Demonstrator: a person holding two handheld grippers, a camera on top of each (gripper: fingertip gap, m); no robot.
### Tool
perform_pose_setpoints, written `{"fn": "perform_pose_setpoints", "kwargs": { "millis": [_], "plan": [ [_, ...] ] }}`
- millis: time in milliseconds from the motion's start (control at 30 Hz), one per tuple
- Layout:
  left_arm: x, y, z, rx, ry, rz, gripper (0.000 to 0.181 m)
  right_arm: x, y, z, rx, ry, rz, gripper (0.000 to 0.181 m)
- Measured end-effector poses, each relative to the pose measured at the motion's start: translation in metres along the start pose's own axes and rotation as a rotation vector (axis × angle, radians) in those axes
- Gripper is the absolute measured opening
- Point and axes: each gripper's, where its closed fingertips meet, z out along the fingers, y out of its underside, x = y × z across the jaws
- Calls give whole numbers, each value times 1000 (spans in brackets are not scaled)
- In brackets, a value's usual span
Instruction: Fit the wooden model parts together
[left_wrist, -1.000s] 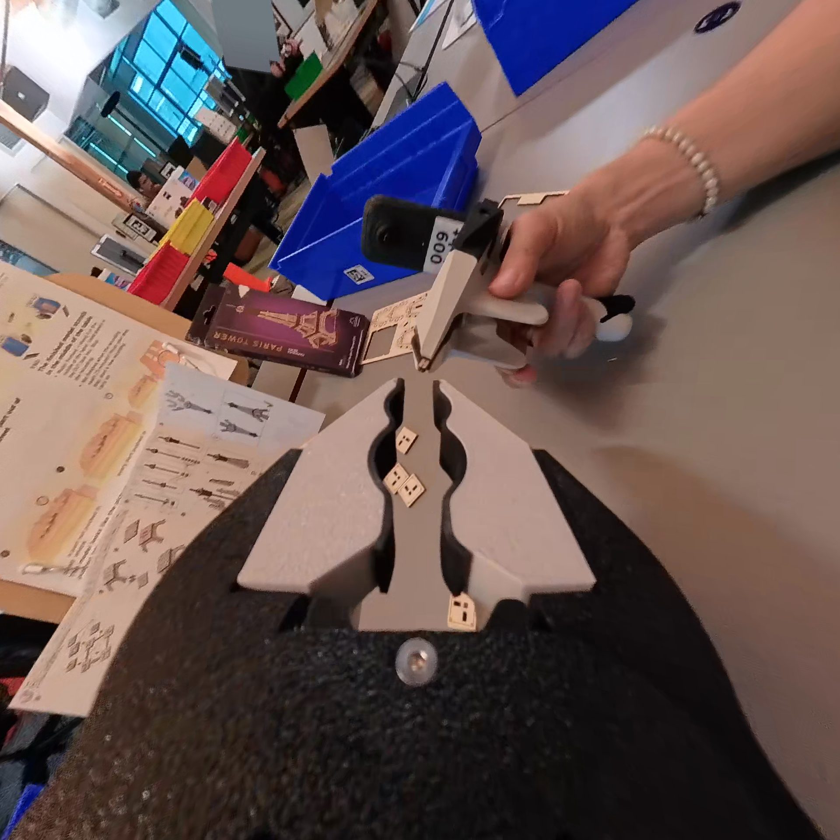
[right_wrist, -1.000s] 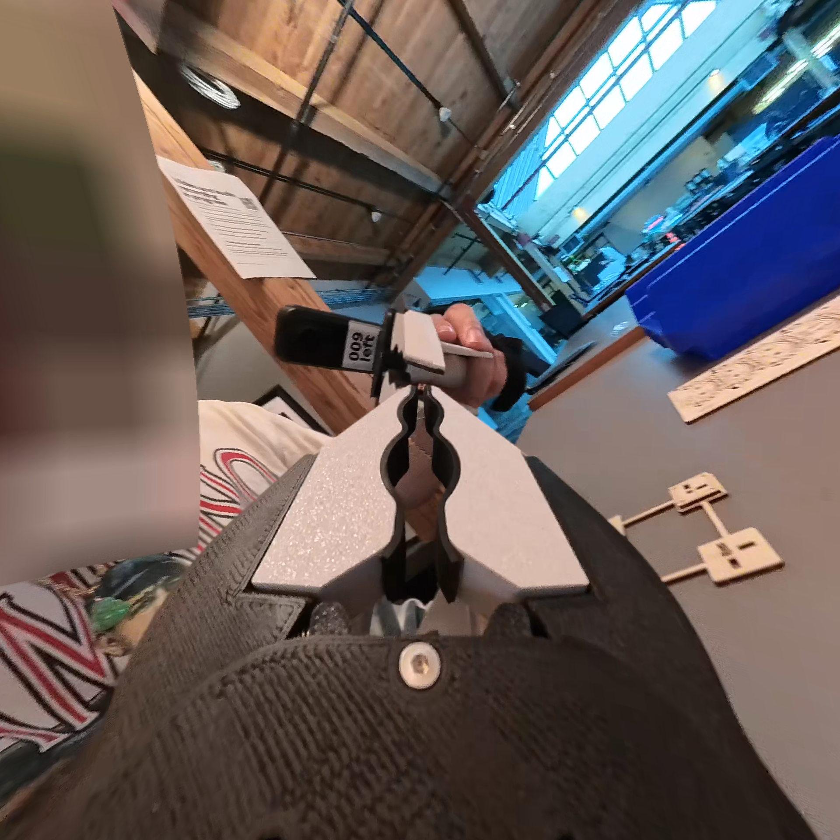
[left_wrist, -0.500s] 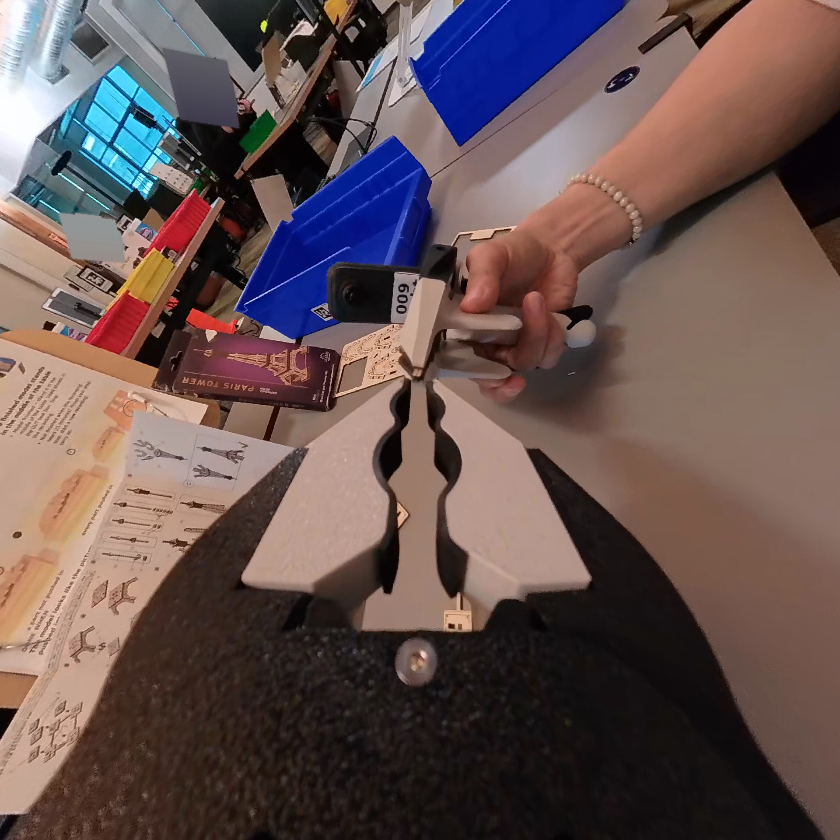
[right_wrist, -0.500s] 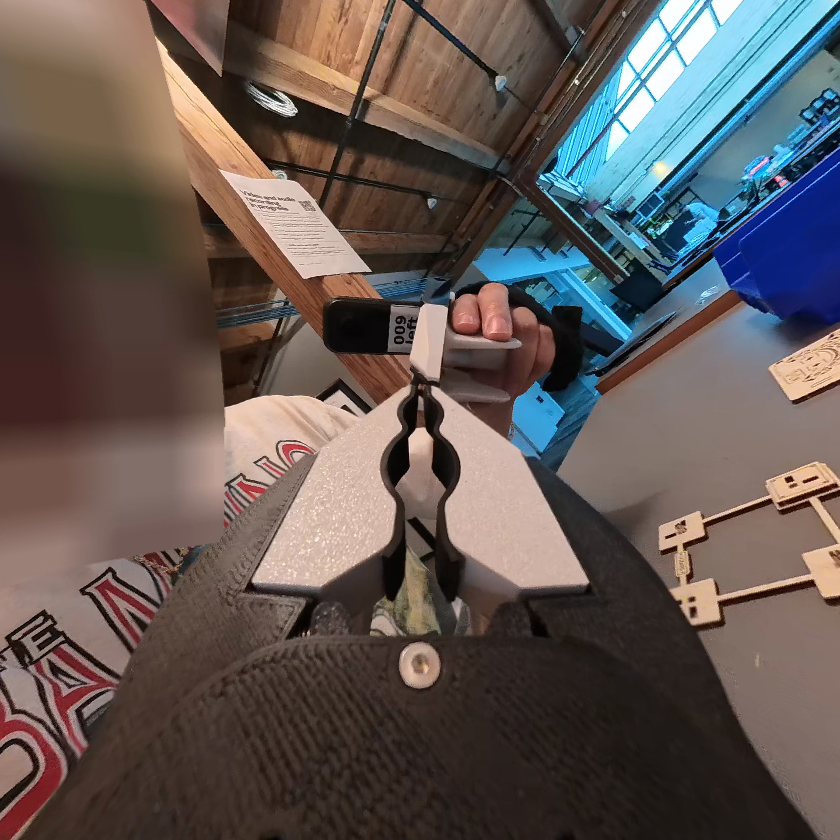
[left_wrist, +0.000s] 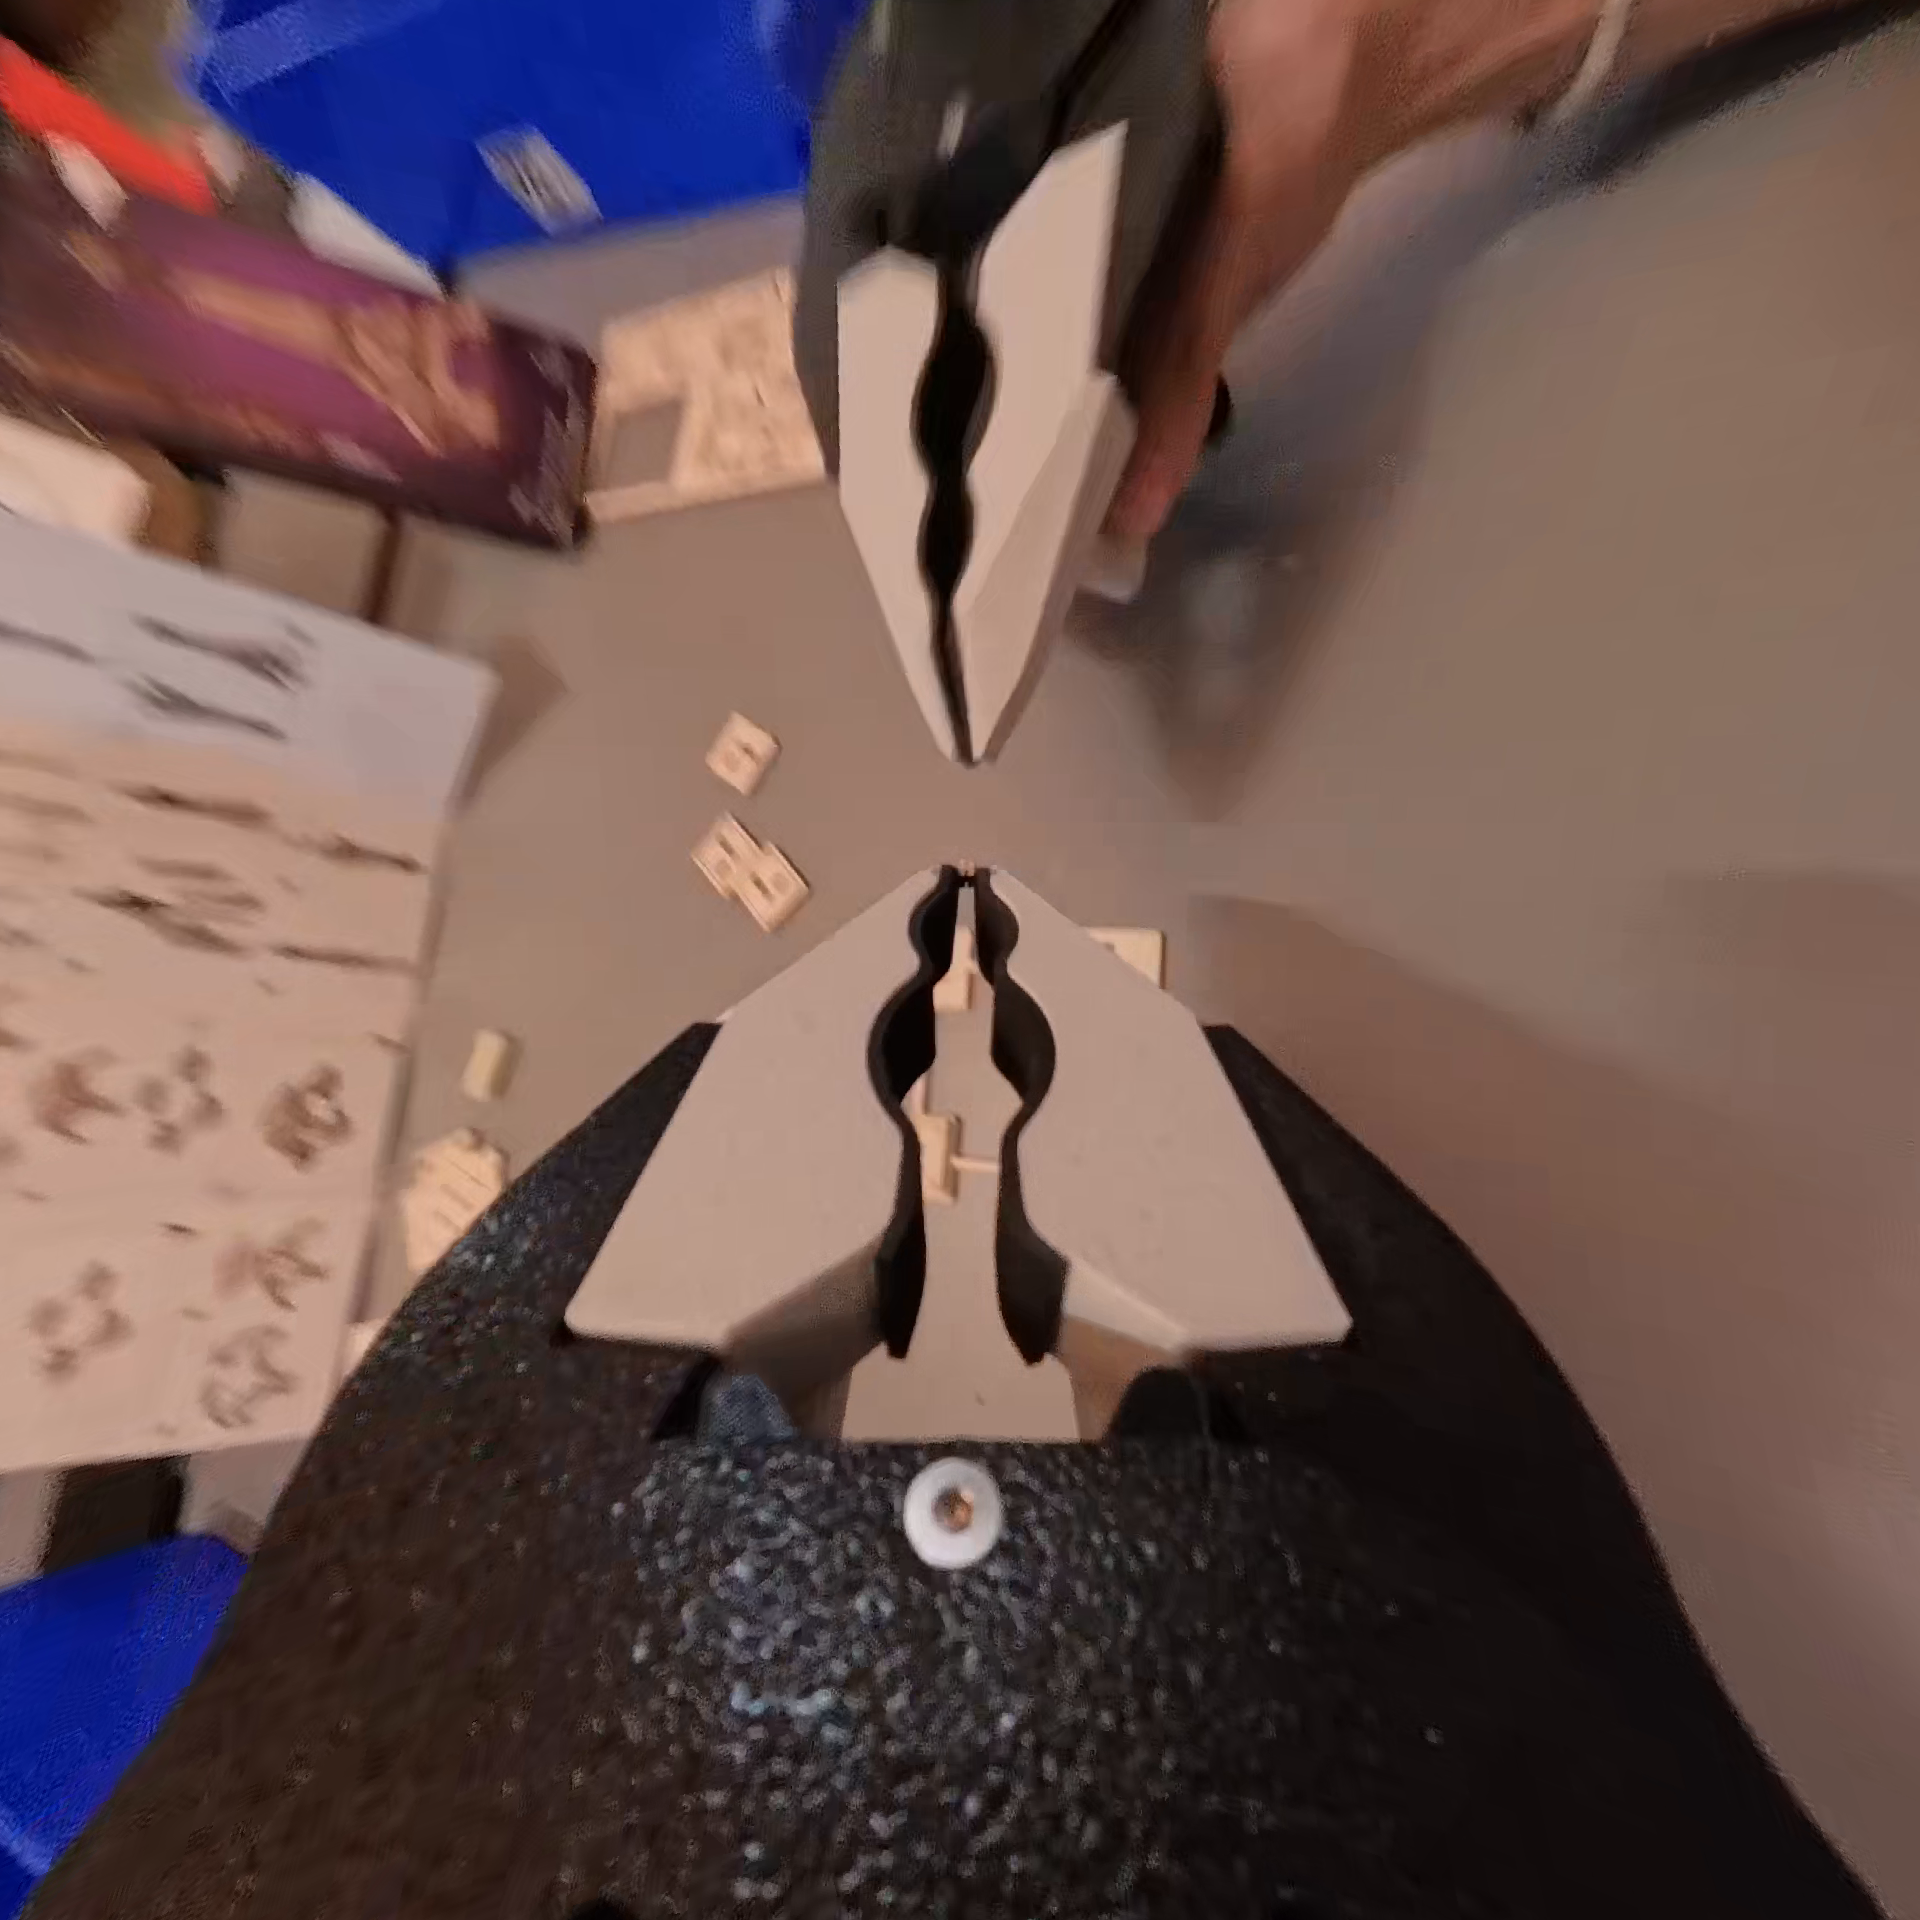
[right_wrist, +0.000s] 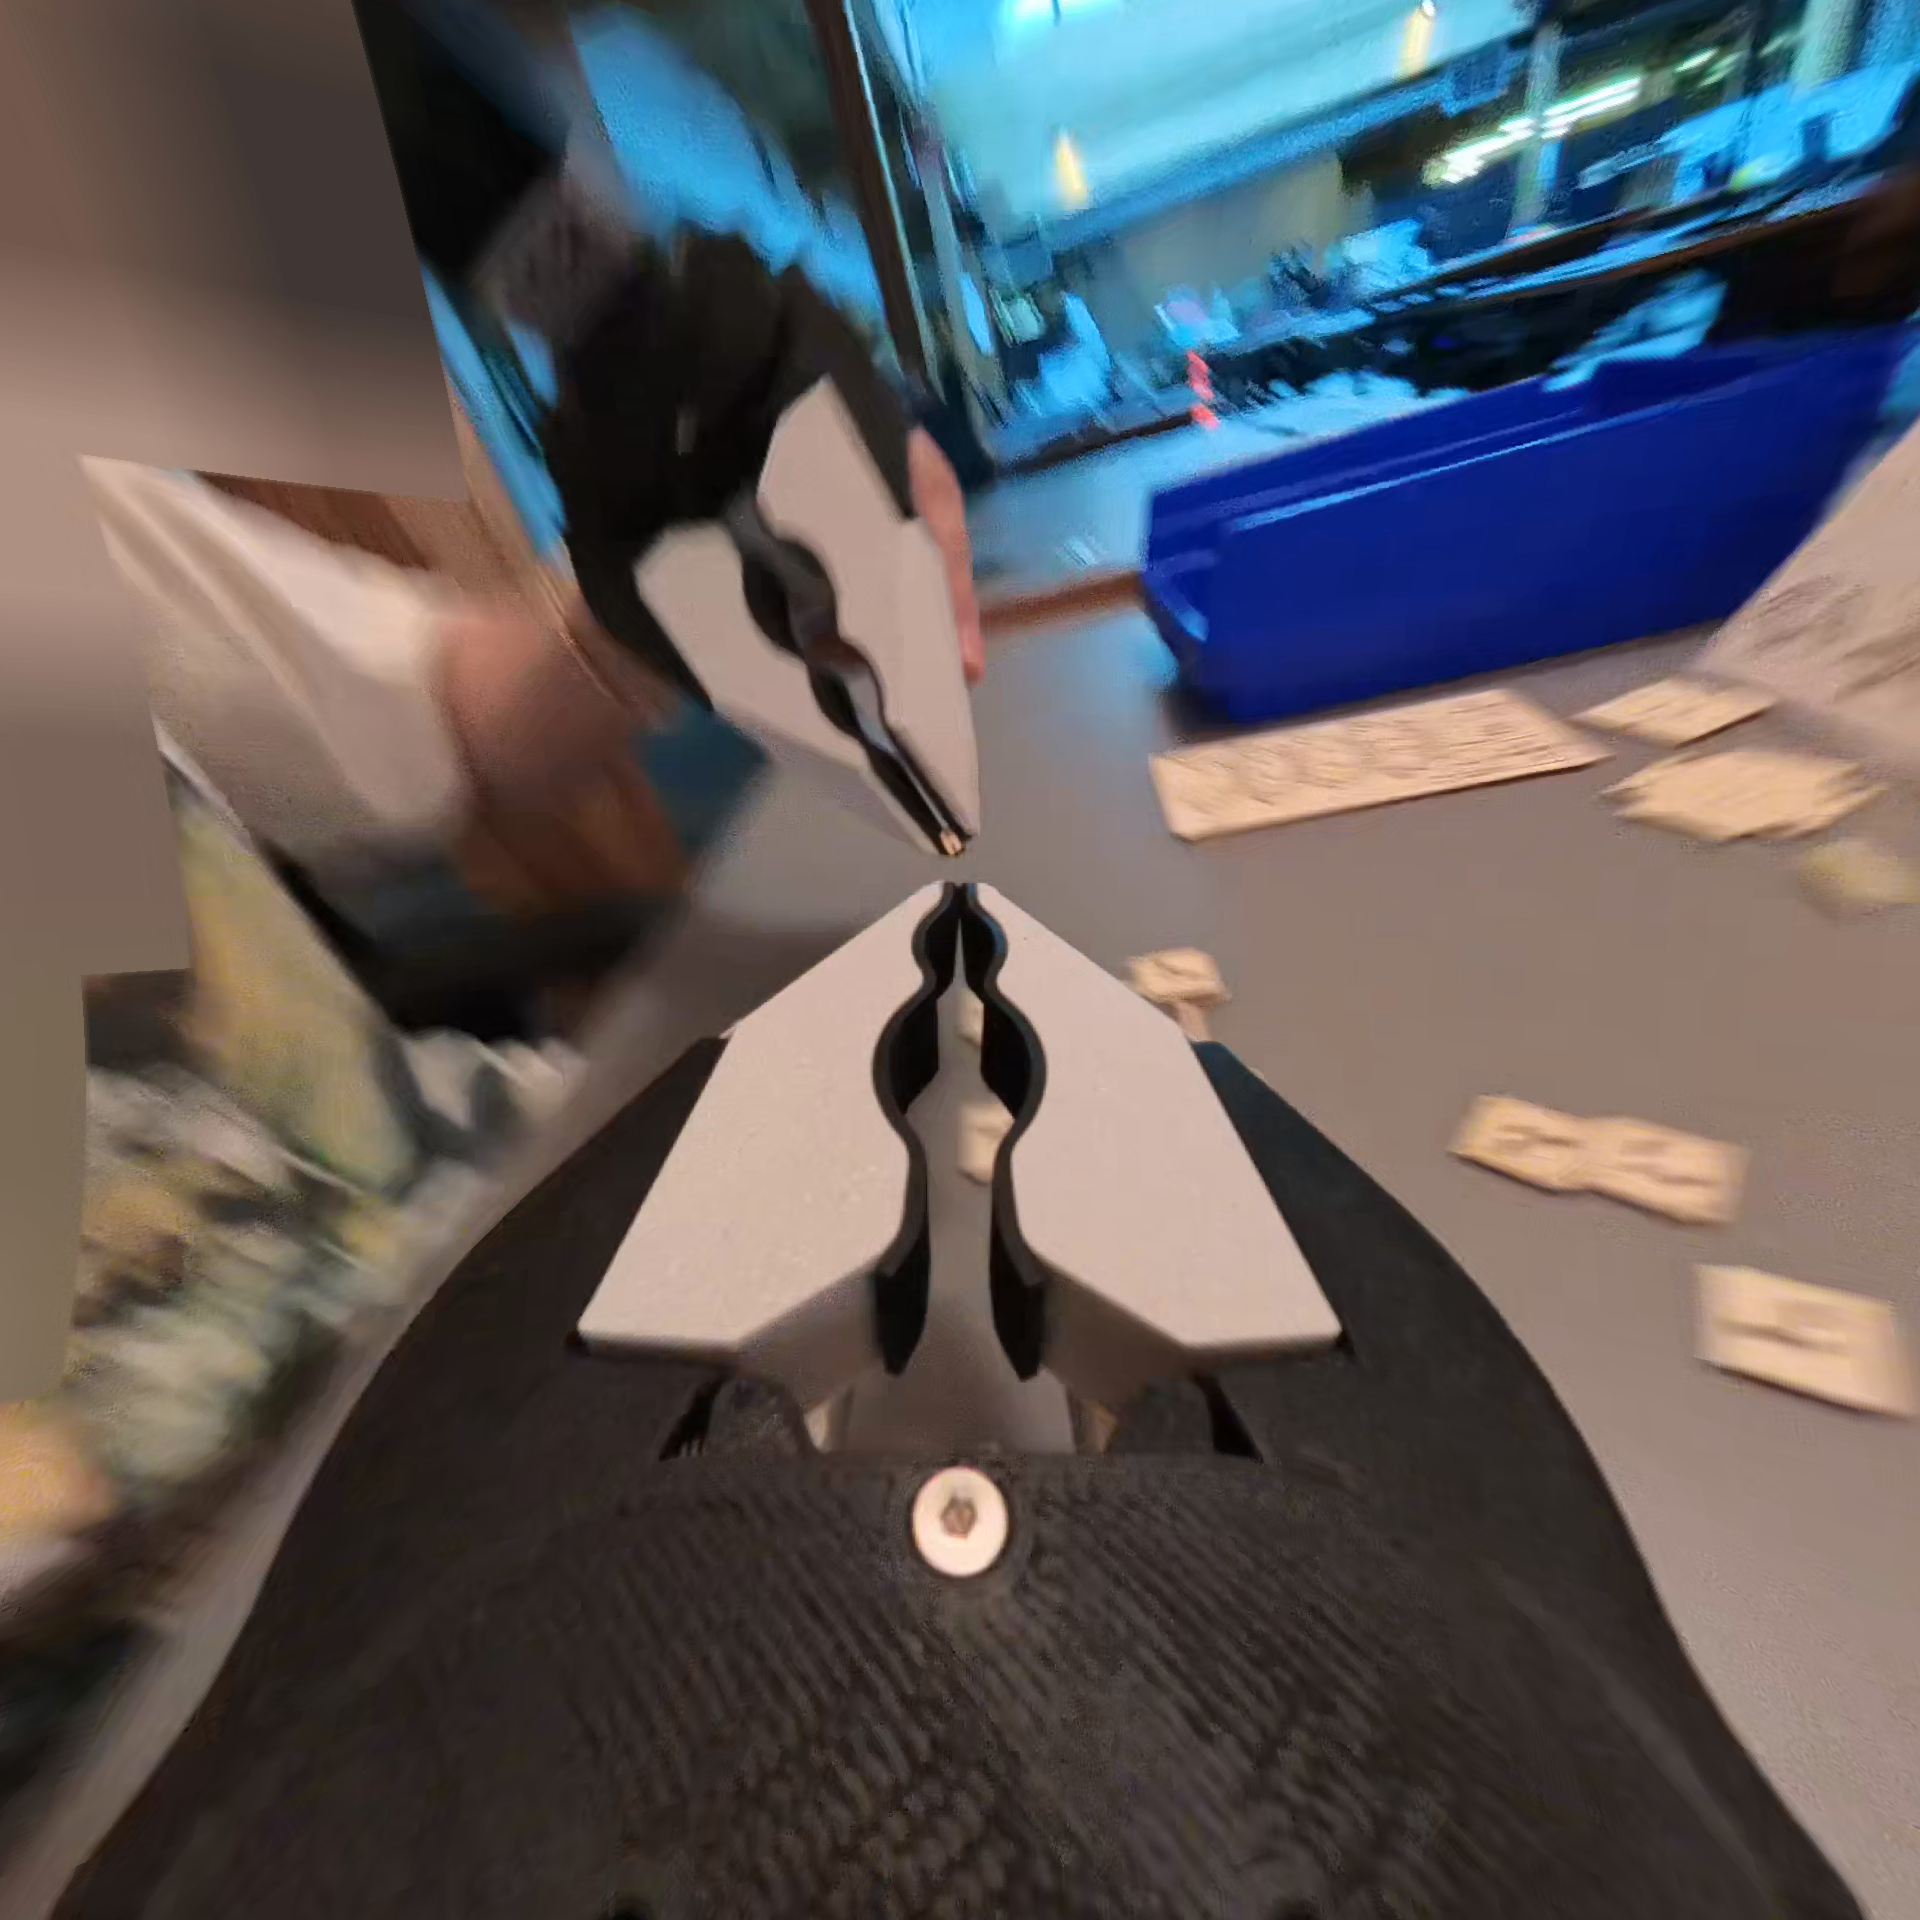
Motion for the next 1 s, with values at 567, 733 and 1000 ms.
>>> {"fn": "perform_pose_setpoints", "kwargs": {
  "millis": [567,733,1000],
  "plan": [
    [10,71,28,-348,201,-232,0,8,85,25,-630,211,-1111,2],
    [24,69,33,-385,288,-230,0,7,93,24,-662,184,-1094,0],
    [16,78,32,-548,306,-228,0,5,99,26,-655,160,-1055,0]
  ]
}}
